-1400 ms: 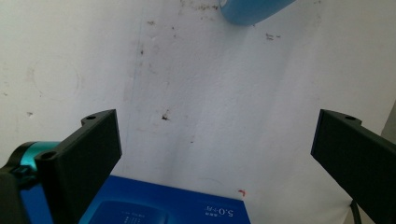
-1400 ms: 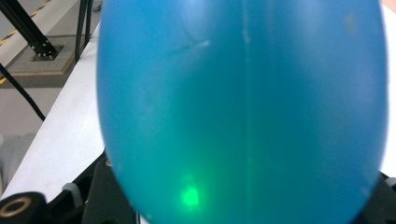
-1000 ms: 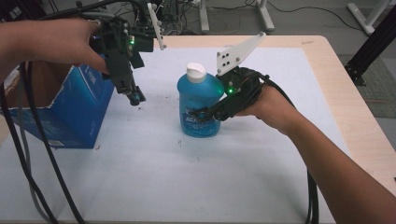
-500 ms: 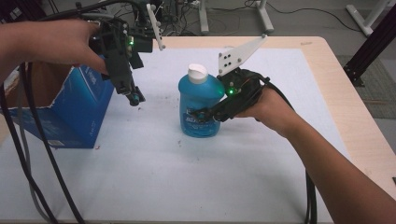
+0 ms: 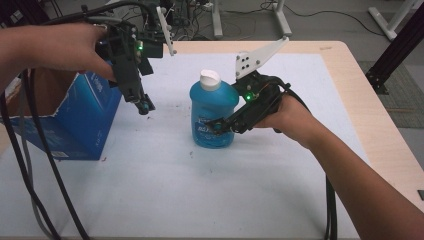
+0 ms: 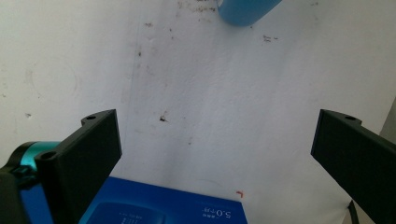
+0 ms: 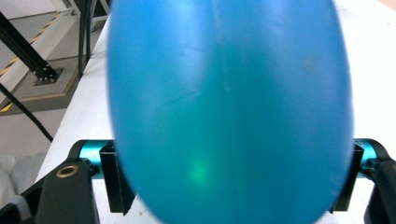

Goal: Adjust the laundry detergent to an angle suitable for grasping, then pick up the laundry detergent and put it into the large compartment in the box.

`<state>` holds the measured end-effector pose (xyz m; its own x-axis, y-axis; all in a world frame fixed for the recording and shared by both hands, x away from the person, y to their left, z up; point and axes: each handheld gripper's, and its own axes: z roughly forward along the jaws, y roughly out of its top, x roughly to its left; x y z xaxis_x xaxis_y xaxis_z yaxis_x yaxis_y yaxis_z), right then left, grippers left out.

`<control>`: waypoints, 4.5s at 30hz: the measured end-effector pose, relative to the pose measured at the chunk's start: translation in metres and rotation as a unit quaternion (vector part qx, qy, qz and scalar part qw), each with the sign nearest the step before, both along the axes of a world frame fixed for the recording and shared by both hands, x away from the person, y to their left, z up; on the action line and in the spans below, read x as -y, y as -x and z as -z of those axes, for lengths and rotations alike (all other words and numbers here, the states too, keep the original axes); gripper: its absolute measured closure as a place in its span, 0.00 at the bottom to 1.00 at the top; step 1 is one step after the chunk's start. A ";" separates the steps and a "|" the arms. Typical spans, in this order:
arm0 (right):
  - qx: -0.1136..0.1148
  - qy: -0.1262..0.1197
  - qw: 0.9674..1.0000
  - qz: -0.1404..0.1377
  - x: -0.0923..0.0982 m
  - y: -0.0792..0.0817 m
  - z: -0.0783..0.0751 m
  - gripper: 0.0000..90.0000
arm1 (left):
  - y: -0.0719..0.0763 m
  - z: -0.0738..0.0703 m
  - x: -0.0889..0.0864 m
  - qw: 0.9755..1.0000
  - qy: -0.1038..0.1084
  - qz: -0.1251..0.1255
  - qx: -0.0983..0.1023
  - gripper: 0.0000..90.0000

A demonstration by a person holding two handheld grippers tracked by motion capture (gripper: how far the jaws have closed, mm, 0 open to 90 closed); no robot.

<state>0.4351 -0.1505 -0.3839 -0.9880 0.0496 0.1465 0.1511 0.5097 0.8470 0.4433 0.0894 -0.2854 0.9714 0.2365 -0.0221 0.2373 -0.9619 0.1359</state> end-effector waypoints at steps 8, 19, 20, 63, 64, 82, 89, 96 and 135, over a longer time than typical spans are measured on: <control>0.023 0.015 1.000 0.012 -0.002 0.008 -0.007 0.23 | 0.001 0.000 0.002 1.000 -0.001 0.001 0.001 0.02; 0.043 0.016 0.998 0.048 0.006 0.008 -0.014 0.02 | 0.001 -0.001 0.000 1.000 -0.001 0.001 0.003 0.02; 0.040 0.015 0.998 0.051 0.007 0.008 -0.015 0.02 | 0.002 -0.001 0.000 1.000 0.000 0.000 0.004 0.02; -0.001 0.254 0.954 0.156 0.123 0.051 -0.094 0.01 | -0.007 -0.017 0.010 0.999 0.019 0.005 0.027 0.02; -0.002 0.261 0.952 0.158 0.126 0.053 -0.096 0.01 | -0.009 -0.018 0.011 0.999 0.023 0.007 0.026 0.02; -0.027 0.301 0.946 0.116 0.117 0.073 -0.108 0.01 | -0.028 -0.037 0.027 0.998 0.040 0.027 0.049 0.02; -0.026 0.305 0.946 0.109 0.114 0.072 -0.106 0.01 | -0.034 -0.045 0.034 0.997 0.041 0.030 0.059 0.02; -0.030 0.308 0.946 0.099 0.111 0.071 -0.105 0.01 | -0.037 -0.052 0.030 0.996 0.044 0.033 0.066 0.02; -0.033 0.306 0.948 0.083 0.106 0.072 -0.105 0.01 | -0.044 -0.060 0.038 0.996 0.054 0.057 0.032 0.02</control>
